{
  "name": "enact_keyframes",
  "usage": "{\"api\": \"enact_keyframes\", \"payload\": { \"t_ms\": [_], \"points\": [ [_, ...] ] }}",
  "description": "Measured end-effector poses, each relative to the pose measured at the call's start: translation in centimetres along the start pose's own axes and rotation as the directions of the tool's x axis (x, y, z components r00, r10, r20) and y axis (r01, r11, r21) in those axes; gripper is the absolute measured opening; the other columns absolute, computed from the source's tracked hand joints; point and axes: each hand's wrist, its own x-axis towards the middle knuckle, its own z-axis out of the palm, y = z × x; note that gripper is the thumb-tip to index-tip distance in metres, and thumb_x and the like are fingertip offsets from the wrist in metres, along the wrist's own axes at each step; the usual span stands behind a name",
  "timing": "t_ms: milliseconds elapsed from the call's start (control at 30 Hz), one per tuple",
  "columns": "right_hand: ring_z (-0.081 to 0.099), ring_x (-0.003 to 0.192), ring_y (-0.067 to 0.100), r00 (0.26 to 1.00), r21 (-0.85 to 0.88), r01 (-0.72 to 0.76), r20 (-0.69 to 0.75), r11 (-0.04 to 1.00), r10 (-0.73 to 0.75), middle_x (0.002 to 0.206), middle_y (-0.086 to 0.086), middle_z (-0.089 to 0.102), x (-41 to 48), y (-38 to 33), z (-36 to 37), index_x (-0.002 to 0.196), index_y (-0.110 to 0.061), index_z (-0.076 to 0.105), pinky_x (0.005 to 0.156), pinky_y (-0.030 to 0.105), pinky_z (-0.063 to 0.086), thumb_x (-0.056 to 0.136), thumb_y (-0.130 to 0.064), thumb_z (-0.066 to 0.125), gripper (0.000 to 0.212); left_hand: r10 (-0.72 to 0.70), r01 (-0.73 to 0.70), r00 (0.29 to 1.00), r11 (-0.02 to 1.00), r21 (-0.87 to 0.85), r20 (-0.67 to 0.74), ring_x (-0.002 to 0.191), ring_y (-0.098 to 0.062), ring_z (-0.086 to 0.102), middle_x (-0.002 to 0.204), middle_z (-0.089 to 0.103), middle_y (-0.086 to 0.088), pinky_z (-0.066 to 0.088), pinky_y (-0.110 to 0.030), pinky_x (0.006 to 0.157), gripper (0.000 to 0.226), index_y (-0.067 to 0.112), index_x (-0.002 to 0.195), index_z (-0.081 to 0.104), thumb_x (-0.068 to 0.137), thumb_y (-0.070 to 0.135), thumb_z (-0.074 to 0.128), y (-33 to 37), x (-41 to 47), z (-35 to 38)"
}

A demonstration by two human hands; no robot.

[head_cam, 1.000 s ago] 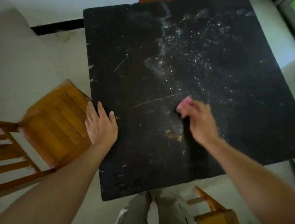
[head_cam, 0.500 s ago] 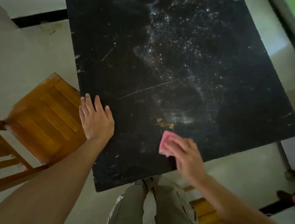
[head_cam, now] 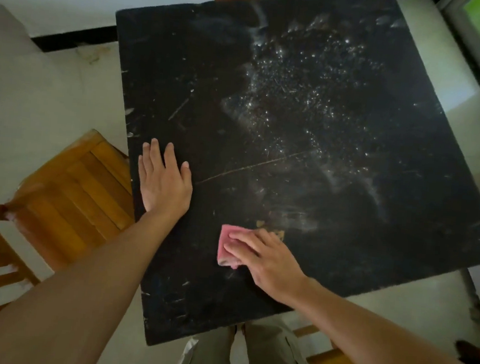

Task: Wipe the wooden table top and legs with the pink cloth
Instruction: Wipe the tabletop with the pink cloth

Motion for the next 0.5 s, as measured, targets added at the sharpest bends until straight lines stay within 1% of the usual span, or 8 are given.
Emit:
{"api": "enact_keyframes", "payload": {
  "t_ms": [67,133,200,267,300,367,433,500],
  "points": [
    [0.052,0.104,0.023,0.997,0.021,-0.048,-0.061,0.999,0.050,0.131,0.003,0.057,2.6,3.8,-0.5,0.127,-0.016,0.060,0.085,0.039,0.049,0.090,-0.017,0.044,0.040,-0.029,0.028,1.000,0.999,-0.015,-0.007,0.147,-0.030,0.005,0.159,0.012,-0.014,0.008,-0.042,0.120,0.054,0.011,0.149,0.024,0.102,0.036,0.033,0.7,1.9,0.2],
    [0.053,0.100,0.027,0.969,0.037,-0.184,-0.160,0.982,0.187,0.129,0.005,0.060,6.5,8.9,-2.0,0.122,-0.013,0.066,0.085,0.042,0.048,0.090,-0.009,0.042,0.040,-0.056,0.056,0.998,0.998,-0.018,-0.014,0.147,-0.030,0.005,0.159,0.012,-0.015,0.008,-0.043,0.120,0.054,0.011,0.149,0.024,0.102,0.037,0.031,1.2,3.0,0.6],
    [0.053,0.101,0.033,0.889,0.055,-0.369,-0.269,0.928,0.370,0.126,0.009,0.062,10.7,14.7,-5.0,0.116,-0.012,0.070,0.088,0.044,0.048,0.087,0.002,0.044,0.042,-0.066,0.066,0.998,0.998,0.007,-0.024,0.147,-0.030,0.005,0.158,0.013,-0.015,0.007,-0.042,0.120,0.054,0.011,0.148,0.025,0.102,0.038,0.029,1.4,3.1,0.8],
    [0.048,0.110,0.034,0.807,0.058,-0.541,-0.245,0.839,0.537,0.127,0.008,0.060,13.5,18.7,-8.4,0.113,-0.014,0.071,0.095,0.038,0.043,0.089,0.006,0.044,0.041,-0.075,0.075,0.997,0.997,0.015,-0.023,0.147,-0.030,0.005,0.159,0.012,-0.015,0.007,-0.041,0.120,0.053,0.011,0.148,0.025,0.102,0.037,0.029,1.4,3.1,0.9],
    [0.047,0.113,0.033,0.789,0.055,-0.574,-0.230,0.817,0.569,0.127,0.007,0.059,14.0,19.5,-9.7,0.113,-0.014,0.070,0.096,0.033,0.040,0.090,0.005,0.044,0.039,-0.077,0.077,0.997,0.997,0.012,-0.019,0.147,-0.029,0.005,0.159,0.012,-0.014,0.007,-0.042,0.120,0.052,0.012,0.148,0.025,0.102,0.036,0.029,1.4,3.0,0.7],
    [0.047,0.114,0.032,0.808,0.032,-0.523,-0.301,0.852,0.507,0.128,0.008,0.057,13.9,18.0,-10.9,0.122,-0.011,0.065,0.096,0.033,0.040,0.091,0.005,0.047,0.039,-0.066,0.066,0.998,0.998,0.004,-0.011,0.147,-0.029,0.005,0.159,0.012,-0.014,0.007,-0.042,0.120,0.052,0.011,0.148,0.026,0.102,0.035,0.030,1.5,3.1,0.5],
    [0.049,0.111,0.030,0.873,0.028,-0.350,-0.352,0.936,0.337,0.128,0.009,0.059,12.6,14.2,-9.7,0.129,-0.008,0.061,0.096,0.038,0.045,0.088,0.006,0.050,0.045,-0.082,0.082,0.997,0.997,-0.005,0.004,0.147,-0.029,0.004,0.159,0.012,-0.014,0.007,-0.042,0.120,0.052,0.011,0.148,0.026,0.102,0.033,0.030,1.6,3.1,0.3],
    [0.051,0.108,0.027,0.941,0.066,-0.199,-0.265,0.978,0.209,0.130,0.006,0.059,10.6,9.9,-6.8,0.130,-0.010,0.060,0.092,0.039,0.048,0.083,0.007,0.055,0.050,-0.093,0.093,0.996,0.996,0.000,0.012,0.147,-0.029,0.004,0.159,0.011,-0.014,0.008,-0.043,0.120,0.052,0.011,0.148,0.026,0.101,0.032,0.031,1.6,3.0,0.1]
  ]
}}
